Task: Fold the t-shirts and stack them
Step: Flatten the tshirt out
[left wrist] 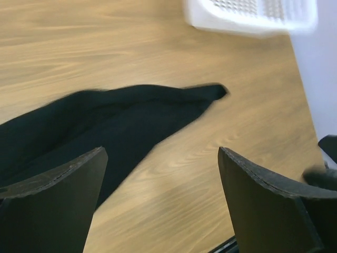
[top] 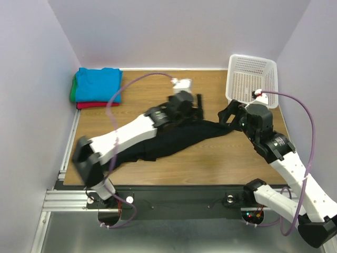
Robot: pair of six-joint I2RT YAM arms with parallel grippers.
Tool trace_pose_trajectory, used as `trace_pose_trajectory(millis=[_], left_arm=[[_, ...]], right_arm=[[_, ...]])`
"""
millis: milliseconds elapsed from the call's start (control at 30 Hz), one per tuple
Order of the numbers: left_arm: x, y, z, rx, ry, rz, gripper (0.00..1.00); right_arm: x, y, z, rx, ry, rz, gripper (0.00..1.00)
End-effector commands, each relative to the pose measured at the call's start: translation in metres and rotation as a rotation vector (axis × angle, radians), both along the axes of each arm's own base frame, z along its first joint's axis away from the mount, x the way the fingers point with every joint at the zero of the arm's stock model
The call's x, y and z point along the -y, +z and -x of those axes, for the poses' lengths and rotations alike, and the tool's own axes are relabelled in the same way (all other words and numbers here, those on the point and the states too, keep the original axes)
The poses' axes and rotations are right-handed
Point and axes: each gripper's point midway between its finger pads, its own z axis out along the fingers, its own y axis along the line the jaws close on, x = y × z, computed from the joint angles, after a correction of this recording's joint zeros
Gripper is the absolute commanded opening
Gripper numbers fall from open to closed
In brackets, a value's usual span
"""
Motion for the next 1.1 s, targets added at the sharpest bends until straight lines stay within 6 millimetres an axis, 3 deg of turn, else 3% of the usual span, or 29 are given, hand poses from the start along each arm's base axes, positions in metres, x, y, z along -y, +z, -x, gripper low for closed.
trace_pose_trajectory(millis=[0,33,100,133,167,200,233,300,400,467,600,700,767,967,1067], left_arm=[[-0.147,0.052,-0.006,0.06,0.44,0.113,0.99],[-0.202,0.006,-0.007,-0.019,0.575,0.03,0.98],[-0.263,-0.021,0.003,-0.079,0.744,0.027,0.99],[-0.298,-0.044,0.023,-0.118,0.843,0.029,0.99],[-0.32,-0.055,0.03,-0.131,0.91,0.025,0.99],[-0.355,-0.064,0.034,-0.15,1.024,0.038,0.99],[-0.372,-0.076,0.047,-0.157,1.052,0.043,0.99],[-0.401,-0.08,0.053,-0.145,1.137,0.094,0.99],[-0.433,-0.111,0.063,-0.187,1.253,0.085,0.99],[-0.441,-0.12,0.062,-0.206,1.288,0.082,0.99],[-0.447,-0.159,0.056,-0.356,1.288,0.074,0.98],[-0.458,-0.187,0.065,-0.443,1.333,0.046,0.99],[-0.464,-0.195,0.063,-0.441,1.347,0.057,0.95],[-0.472,-0.202,0.056,-0.437,1.353,0.045,0.69],[-0.475,-0.208,0.056,-0.45,1.351,0.017,0.63]], right_arm=[[-0.004,-0.017,-0.007,-0.03,-0.004,0.009,1.0],[-0.005,-0.032,-0.011,-0.073,-0.016,0.025,1.0],[-0.006,-0.047,-0.017,-0.12,-0.038,0.032,1.0],[-0.009,-0.063,-0.023,-0.166,-0.048,0.047,1.0],[-0.01,-0.069,-0.025,-0.184,-0.054,0.053,1.0],[-0.011,-0.075,-0.029,-0.201,-0.062,0.059,1.0],[-0.012,-0.082,-0.032,-0.222,-0.071,0.066,1.0],[-0.012,-0.106,-0.04,-0.284,-0.106,0.086,1.0],[-0.011,-0.133,-0.046,-0.349,-0.153,0.108,1.0],[-0.007,-0.14,-0.053,-0.346,-0.198,0.117,1.0],[-0.005,-0.159,-0.063,-0.377,-0.242,0.125,1.0],[0.0,-0.164,-0.07,-0.378,-0.266,0.11,1.0],[0.003,-0.169,-0.072,-0.389,-0.274,0.11,1.0],[0.024,-0.183,-0.075,-0.405,-0.31,0.087,1.0],[0.028,-0.187,-0.076,-0.403,-0.317,0.087,1.0]])
